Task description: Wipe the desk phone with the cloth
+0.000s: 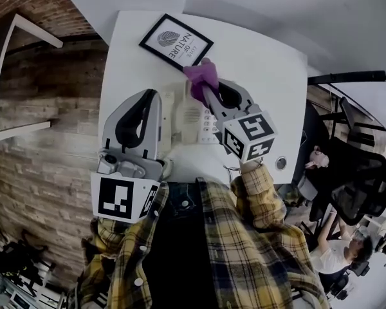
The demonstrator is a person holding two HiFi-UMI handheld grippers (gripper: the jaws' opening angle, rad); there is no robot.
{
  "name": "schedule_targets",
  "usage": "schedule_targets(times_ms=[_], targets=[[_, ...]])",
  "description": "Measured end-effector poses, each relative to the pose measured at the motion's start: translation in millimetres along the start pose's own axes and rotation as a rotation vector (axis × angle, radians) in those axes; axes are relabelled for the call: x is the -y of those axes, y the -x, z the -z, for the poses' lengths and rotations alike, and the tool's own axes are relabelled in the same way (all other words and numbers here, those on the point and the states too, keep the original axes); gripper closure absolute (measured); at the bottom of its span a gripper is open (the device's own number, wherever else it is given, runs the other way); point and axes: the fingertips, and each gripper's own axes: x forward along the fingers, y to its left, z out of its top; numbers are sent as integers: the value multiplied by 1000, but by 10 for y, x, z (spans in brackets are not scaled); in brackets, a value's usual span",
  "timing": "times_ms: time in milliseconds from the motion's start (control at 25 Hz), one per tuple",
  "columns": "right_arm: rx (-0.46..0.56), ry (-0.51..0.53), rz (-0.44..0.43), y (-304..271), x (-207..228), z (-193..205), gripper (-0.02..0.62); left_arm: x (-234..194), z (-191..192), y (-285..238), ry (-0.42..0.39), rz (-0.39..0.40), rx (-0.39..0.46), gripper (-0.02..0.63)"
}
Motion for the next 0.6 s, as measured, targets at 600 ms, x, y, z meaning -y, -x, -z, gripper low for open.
schedule_targets(times_ms=[600], targets=[[-233, 62, 49, -439, 59, 725, 532, 20, 80, 66, 26, 13, -13, 584]])
